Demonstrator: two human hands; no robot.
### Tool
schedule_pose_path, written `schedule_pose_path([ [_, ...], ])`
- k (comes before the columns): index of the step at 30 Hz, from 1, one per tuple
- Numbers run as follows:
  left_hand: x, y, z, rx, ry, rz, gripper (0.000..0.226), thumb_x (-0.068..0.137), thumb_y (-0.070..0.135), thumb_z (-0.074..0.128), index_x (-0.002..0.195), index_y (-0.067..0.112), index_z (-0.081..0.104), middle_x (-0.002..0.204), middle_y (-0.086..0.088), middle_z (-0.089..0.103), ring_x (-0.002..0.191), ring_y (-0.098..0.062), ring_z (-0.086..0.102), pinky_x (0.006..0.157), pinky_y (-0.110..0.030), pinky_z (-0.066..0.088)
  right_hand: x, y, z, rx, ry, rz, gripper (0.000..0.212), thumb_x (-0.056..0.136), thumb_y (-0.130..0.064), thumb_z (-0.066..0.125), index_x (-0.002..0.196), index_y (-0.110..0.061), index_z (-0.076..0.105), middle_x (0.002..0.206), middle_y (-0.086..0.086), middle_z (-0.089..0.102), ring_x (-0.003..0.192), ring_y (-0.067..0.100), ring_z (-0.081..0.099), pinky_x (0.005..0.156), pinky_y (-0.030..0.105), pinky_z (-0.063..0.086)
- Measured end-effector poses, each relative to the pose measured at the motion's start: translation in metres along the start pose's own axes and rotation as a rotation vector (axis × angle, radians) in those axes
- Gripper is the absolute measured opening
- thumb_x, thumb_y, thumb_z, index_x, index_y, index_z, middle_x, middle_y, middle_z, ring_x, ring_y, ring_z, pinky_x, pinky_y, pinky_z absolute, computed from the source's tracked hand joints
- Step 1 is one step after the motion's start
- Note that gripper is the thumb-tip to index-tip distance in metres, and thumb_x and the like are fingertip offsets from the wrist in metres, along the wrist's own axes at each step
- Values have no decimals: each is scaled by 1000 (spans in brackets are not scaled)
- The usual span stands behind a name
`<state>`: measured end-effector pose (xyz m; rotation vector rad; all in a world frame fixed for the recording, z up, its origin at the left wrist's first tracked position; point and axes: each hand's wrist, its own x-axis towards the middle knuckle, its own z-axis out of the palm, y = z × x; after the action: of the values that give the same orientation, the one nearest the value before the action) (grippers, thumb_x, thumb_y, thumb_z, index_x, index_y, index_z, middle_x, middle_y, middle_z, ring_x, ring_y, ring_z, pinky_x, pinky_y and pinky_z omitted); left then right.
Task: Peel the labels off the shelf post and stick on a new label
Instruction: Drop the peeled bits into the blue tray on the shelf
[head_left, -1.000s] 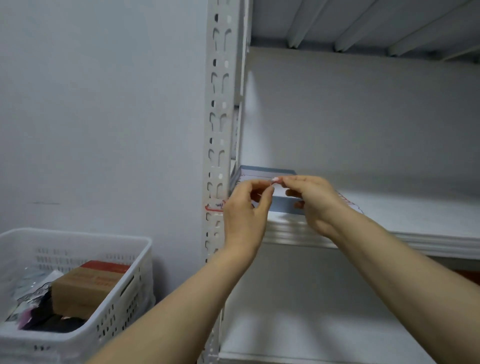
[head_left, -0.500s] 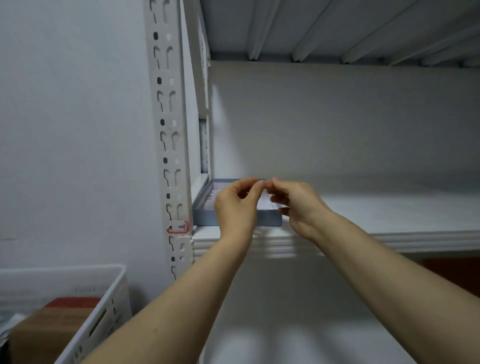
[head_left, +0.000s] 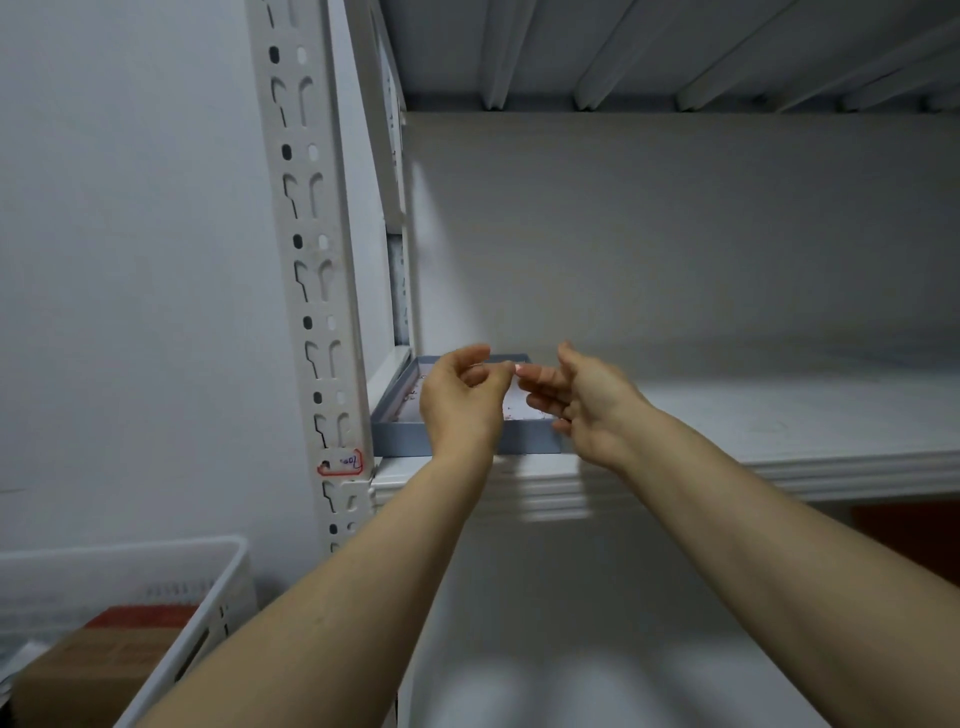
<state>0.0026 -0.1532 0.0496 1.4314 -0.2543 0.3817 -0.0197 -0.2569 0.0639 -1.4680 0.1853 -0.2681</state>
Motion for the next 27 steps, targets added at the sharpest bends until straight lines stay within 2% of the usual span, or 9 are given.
schedule_pose_path([
  [2,0,1,0,-13,-21,-31,4,84,15,63,82,19,62,83,1,67,83,-15,60,85,-35,50,1,-2,0,-8,13,-11,53,99,-44,29,75,-18,68,85,-7,66,79,10,52,68,27,30],
  [5,0,3,1,-10,-85,-69,22,85,14,57,65,21,63,72,0,66,69,-15,56,67,-29,48,2,-3,0,-30,44,-55,52,99,-42,31,72,-17,68,82,-2,64,77,13,49,71,28,34],
  [10,0,6,3,-54,-157,-96,11,85,15,62,77,13,69,71,-1,67,59,-10,54,54,-20,45,6,-2,0,-57,65,-81,50,99,-40,34,67,-18,65,81,-1,65,79,16,49,69,27,35],
  [13,3,3,4,-22,-150,-67,10,85,17,64,82,10,71,70,0,67,60,-9,55,57,-22,47,9,0,0,-58,72,-73,47,99,-39,36,67,-18,64,83,0,64,79,16,50,68,28,36],
  [16,8,-2,7,104,-78,-4,13,85,22,64,76,14,71,73,-1,70,66,-13,59,73,-33,55,8,0,0,-76,66,-83,40,98,-34,40,71,-19,65,85,-1,63,82,15,50,65,25,35],
  [20,10,0,10,256,-13,68,22,89,29,59,75,16,68,78,-1,69,83,-22,63,85,-40,52,5,-2,0,-18,92,-141,19,92,-15,54,102,-7,68,88,4,64,71,9,53,46,10,41],
  [22,10,3,9,264,-13,30,29,91,30,56,63,21,57,67,3,59,80,-23,58,85,-39,51,7,-1,-4,3,112,-188,29,87,-9,61,116,-9,59,92,6,64,72,10,58,38,5,37],
  [24,9,5,8,239,-52,-24,31,92,28,56,63,19,55,66,0,56,78,-23,54,84,-38,49,8,0,-8,-93,83,-306,37,80,-1,67,116,-7,59,89,5,65,72,10,60,48,2,42],
  [27,9,8,6,175,-99,-101,25,91,25,56,69,14,61,70,-4,58,76,-22,53,76,-33,46,5,2,-7,-286,37,-485,27,74,4,72,100,-3,70,87,10,70,70,4,63,70,8,52],
])
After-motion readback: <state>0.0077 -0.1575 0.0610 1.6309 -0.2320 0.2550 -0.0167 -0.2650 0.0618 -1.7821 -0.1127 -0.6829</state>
